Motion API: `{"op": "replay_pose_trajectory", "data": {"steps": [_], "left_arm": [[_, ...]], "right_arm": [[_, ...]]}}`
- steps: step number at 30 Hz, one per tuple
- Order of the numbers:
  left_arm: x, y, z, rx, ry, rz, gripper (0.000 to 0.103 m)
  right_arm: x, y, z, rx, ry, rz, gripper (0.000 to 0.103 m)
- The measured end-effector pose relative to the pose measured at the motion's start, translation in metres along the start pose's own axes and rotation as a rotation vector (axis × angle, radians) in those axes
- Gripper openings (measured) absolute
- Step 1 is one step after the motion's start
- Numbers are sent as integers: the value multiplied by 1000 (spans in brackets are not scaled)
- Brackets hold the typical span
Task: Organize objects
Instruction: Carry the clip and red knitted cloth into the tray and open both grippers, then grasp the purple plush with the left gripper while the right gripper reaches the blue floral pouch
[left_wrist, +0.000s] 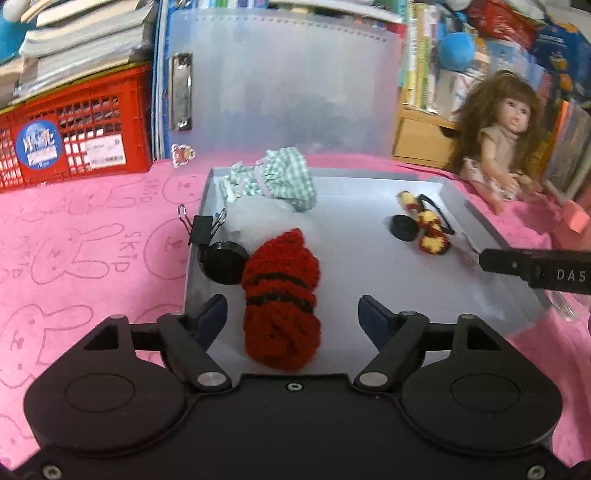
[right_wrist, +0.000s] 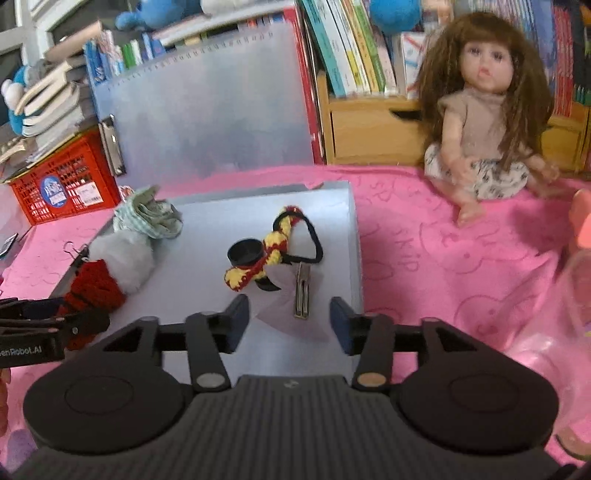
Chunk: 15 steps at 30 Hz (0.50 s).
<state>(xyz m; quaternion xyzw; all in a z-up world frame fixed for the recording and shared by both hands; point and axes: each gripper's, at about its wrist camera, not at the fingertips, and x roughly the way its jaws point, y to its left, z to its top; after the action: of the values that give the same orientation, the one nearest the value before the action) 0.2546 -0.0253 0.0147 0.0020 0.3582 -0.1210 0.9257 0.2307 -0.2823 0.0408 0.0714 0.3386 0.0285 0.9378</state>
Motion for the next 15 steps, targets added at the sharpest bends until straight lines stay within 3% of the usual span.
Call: {"op": "replay_pose_trajectory", "data": {"steps": [9, 15], "left_arm": [[-55, -4, -20, 52, -66, -45, 85], [-87, -7, -48, 56, -90, -84, 86]], "right_arm": [[-57, 11, -25, -59, -96, 82, 87], [-95, 26, -58, -151, -147, 142, 92]]}}
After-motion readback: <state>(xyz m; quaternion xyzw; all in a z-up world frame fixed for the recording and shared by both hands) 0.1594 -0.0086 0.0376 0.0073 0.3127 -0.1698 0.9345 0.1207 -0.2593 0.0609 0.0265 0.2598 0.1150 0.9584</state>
